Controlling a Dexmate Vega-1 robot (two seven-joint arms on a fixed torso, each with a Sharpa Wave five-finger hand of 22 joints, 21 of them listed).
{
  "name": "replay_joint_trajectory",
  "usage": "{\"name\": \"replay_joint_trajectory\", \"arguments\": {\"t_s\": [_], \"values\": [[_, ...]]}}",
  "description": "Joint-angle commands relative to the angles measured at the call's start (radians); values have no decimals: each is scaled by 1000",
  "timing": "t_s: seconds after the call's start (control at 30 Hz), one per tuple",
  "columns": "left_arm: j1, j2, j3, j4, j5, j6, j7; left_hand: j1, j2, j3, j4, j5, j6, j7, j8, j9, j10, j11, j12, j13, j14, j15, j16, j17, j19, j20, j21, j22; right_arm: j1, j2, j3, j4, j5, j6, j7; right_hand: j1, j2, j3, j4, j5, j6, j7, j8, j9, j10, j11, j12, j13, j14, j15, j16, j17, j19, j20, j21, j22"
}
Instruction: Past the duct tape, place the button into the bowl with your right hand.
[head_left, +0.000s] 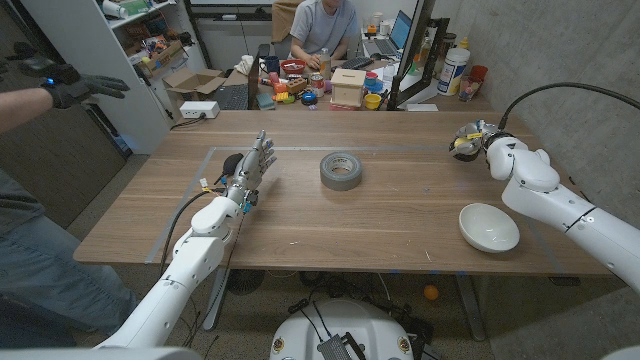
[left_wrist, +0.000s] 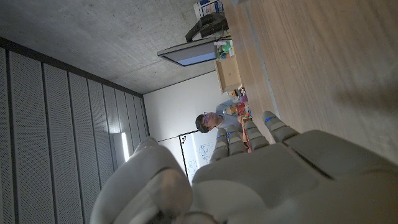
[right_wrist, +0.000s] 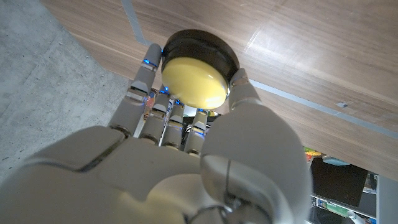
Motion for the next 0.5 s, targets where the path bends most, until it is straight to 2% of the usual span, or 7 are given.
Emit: {"name": "replay_joint_trajectory", "arguments": {"t_s": [0.03,0.5], "values": [[-28,10,1,22,-9,-2,-37,-1,9,-4,2,8,7,2,0,2,4,-3,5,2,3,6,5,4,6,8,0,2,-79,-31,35,-120,-22,-77,20,59,54,16,18,5,5,3,6,5,7,-7,-1,5,10,-2,-6,3,-3,4,-4,2],[-78,15,6,76,-15,-14,-95,1,11,-7,2,9,9,2,1,2,5,-1,5,2,3,5,5,4,6,8,0,2,-146,-59,63,-261,-60,-185,45,57,55,18,21,5,1,3,1,6,2,-4,-7,5,10,0,-11,3,-4,10,-7,3]]}}
